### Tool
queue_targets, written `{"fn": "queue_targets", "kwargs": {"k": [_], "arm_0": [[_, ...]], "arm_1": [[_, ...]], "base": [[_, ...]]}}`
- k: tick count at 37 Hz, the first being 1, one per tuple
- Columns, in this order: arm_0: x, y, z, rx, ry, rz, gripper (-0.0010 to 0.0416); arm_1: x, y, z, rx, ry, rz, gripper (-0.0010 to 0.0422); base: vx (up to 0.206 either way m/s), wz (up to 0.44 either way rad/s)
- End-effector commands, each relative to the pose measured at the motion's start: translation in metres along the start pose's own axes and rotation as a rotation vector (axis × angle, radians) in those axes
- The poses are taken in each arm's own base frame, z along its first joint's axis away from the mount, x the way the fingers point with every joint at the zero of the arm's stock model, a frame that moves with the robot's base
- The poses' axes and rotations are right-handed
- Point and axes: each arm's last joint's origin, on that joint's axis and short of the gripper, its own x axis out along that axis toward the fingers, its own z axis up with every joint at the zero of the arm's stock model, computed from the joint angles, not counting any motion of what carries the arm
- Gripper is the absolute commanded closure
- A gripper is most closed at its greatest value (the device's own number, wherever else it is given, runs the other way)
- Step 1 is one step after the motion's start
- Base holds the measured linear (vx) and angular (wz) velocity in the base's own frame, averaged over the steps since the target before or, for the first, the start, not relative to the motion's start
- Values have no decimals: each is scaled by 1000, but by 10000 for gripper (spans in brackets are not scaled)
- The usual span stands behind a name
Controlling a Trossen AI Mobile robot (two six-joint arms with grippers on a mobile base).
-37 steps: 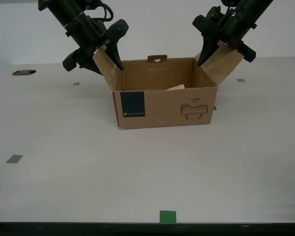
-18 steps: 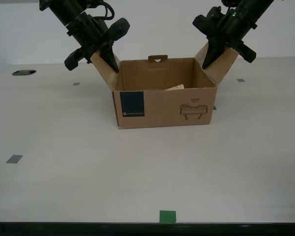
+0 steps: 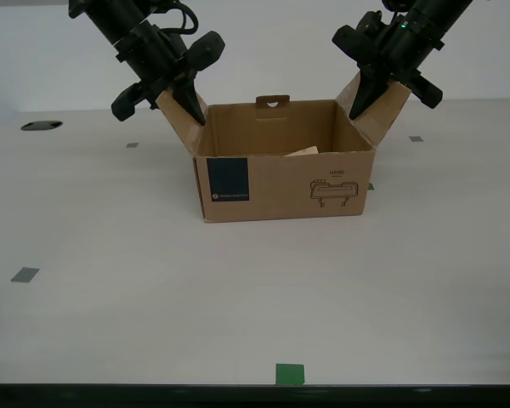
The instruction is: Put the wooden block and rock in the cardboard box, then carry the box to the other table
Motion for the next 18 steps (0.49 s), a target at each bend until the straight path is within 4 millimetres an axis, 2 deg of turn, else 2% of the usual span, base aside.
{"fn": "queue_targets", "kwargs": {"k": [1, 11, 18], "arm_0": [[1, 0, -1, 3, 13, -1, 407], [-7, 5, -2, -2, 3, 0, 407], [-20, 13, -4, -10, -11, 0, 407]], "arm_1": [[-2, -2, 0, 13, -8, 2, 413], [-22, -13, 0, 46, -57, -13, 413], [-26, -17, -2, 52, -50, -16, 413]], "base": [[0, 0], [0, 0], [0, 0]]}}
